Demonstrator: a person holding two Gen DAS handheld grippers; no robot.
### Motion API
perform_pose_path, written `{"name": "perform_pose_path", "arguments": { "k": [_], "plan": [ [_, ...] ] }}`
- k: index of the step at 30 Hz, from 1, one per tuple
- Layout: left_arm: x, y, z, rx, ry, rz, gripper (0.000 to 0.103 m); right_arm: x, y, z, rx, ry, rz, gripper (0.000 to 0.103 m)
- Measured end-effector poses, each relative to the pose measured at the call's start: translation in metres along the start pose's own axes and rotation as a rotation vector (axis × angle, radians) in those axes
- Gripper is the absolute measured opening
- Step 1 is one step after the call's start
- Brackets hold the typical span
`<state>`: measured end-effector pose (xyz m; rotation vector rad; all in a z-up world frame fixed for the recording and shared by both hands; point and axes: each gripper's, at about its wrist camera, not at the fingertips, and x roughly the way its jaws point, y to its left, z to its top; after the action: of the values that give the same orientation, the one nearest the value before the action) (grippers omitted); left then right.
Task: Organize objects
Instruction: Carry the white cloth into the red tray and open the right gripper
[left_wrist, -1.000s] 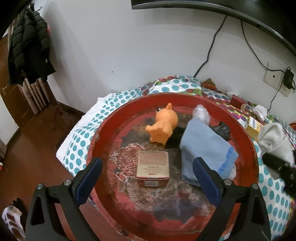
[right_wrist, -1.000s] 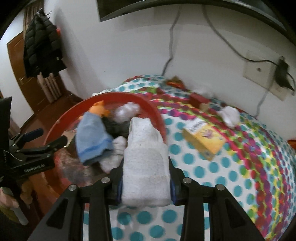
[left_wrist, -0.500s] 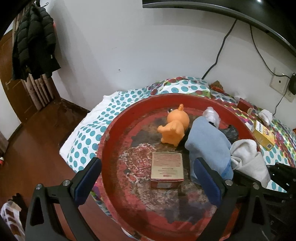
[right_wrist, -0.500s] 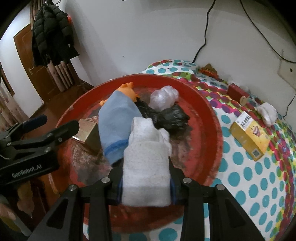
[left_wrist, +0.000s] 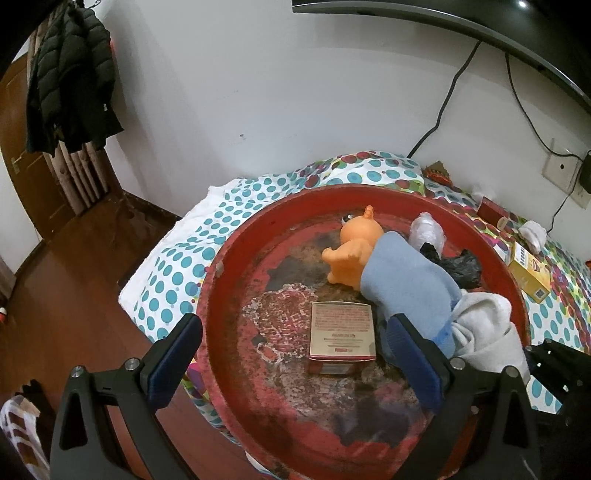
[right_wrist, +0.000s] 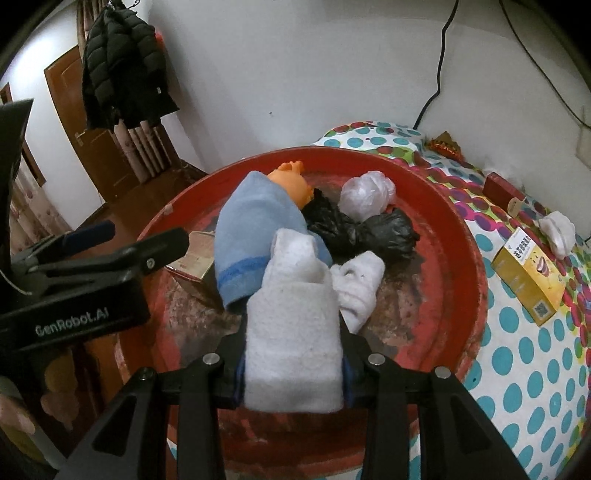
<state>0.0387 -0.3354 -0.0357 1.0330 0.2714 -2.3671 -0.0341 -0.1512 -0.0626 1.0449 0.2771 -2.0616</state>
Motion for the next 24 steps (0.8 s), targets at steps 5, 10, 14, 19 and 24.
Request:
{"name": "perform_pose_path", "arguments": {
  "k": [5,10,14,19,24],
  "plan": [
    [0.003,-0.003,-0.001,0.012,0.011,0.004,0.1,-0.007,-0.003,-0.001,-0.001,0.001,-0.02,0.045],
    [0.002,-0.008,-0.001,0.032,0.004,0.007,0.1,-0.027,-0.009,-0.002,0.016,-0.038,0.013,0.053],
    [0.002,-0.012,-0.002,0.047,0.003,0.013,0.1,-0.046,-0.026,0.004,0.043,-0.077,0.017,0.054],
    [-0.002,-0.02,-0.003,0.07,-0.005,0.0,0.101,-0.067,-0.082,0.012,0.079,-0.116,-0.105,0.057],
    [-0.004,-0.034,-0.005,0.099,0.0,-0.008,0.102,-0.058,-0.161,0.032,0.146,-0.093,-0.275,0.058]
  ]
}}
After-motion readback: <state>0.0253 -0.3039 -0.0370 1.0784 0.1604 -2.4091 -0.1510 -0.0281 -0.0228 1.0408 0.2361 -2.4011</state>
